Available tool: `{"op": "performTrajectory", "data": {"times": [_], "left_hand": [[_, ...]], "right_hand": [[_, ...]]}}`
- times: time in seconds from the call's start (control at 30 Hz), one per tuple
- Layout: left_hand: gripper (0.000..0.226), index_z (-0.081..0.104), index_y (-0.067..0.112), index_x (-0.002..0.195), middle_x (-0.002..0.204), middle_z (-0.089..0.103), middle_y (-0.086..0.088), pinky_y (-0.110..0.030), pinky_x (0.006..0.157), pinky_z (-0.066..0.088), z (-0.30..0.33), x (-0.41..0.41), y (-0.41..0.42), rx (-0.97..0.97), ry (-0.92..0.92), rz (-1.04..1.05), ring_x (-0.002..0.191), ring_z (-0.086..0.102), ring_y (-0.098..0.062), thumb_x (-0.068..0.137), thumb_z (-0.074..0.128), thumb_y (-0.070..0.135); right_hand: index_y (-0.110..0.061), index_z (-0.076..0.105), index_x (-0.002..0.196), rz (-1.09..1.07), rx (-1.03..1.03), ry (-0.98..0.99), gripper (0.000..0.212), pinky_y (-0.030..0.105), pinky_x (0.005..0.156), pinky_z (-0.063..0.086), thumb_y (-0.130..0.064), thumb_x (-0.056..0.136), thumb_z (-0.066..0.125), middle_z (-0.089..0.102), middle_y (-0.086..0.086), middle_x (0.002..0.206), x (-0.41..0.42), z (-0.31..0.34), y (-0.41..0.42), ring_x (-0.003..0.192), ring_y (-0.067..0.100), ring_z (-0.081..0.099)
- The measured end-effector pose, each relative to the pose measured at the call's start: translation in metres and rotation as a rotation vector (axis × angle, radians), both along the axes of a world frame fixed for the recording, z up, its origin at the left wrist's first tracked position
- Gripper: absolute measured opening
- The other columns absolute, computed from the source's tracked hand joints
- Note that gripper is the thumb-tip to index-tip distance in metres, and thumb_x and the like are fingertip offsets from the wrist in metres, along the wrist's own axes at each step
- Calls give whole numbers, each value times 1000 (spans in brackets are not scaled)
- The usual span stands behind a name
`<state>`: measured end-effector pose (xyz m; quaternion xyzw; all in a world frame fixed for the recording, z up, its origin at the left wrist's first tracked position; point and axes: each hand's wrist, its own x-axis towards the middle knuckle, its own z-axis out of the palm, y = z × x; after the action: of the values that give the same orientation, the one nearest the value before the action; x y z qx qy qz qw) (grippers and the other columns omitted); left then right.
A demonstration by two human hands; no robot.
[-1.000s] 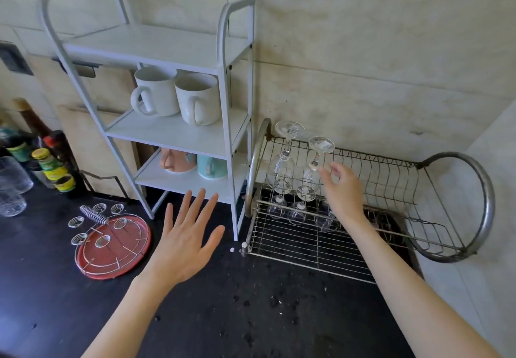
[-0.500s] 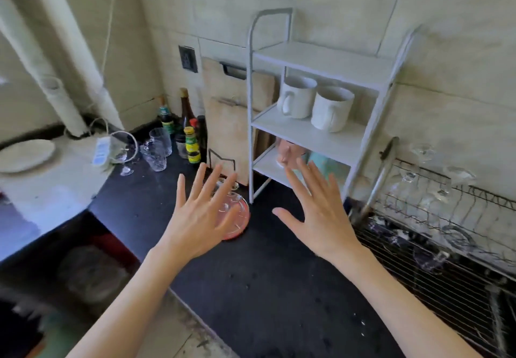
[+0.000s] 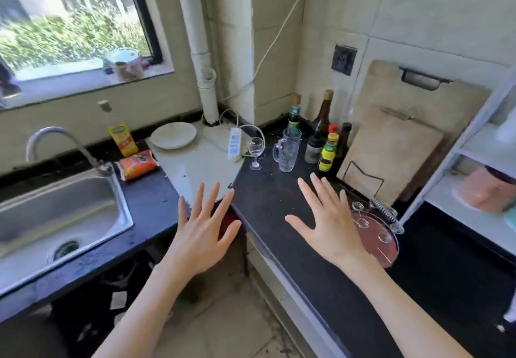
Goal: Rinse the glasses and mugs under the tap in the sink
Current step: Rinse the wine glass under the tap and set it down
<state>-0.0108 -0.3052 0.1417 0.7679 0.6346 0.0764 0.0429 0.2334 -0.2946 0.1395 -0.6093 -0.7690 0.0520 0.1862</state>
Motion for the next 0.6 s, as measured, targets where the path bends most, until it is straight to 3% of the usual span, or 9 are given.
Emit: {"op": "performTrajectory", "data": {"times": [0.07,0.23,0.4,0.6], "left_hand": [[82,-18,46,138,148,-27,12,-43,106,-28,-7,-20,16,-25,-14,-7,134,-34,-15,62,-24,78],[76,-27,49,128,144,-31,13,-47,106,-28,-27,-41,61,-113,-41,-13,134,-35,-16,58,-27,79],[76,-26,49,127,142,-32,14,-50,108,-24,-49,-47,120,-168,-43,-3,133,-35,-16,57,-27,79],[79,-27,50,127,142,-33,15,-49,108,-26,-74,-53,209,-256,-61,51,130,-38,-14,54,-28,81]], "right_hand": [[-26,20,147,-20,4,18,83,51,115,7,-70,78,18,15,4,156,-17,-1,19,145,23,9],[-27,15,148,-15,-49,-15,84,49,115,5,-72,77,19,11,3,157,-41,-15,69,145,21,5],[-26,9,148,-47,-148,-27,74,43,116,-1,-59,88,38,4,-1,158,-44,-38,137,145,16,-2],[-19,11,148,-77,-289,117,77,35,116,11,-52,89,47,10,-1,157,-52,-67,244,144,15,6]]}}
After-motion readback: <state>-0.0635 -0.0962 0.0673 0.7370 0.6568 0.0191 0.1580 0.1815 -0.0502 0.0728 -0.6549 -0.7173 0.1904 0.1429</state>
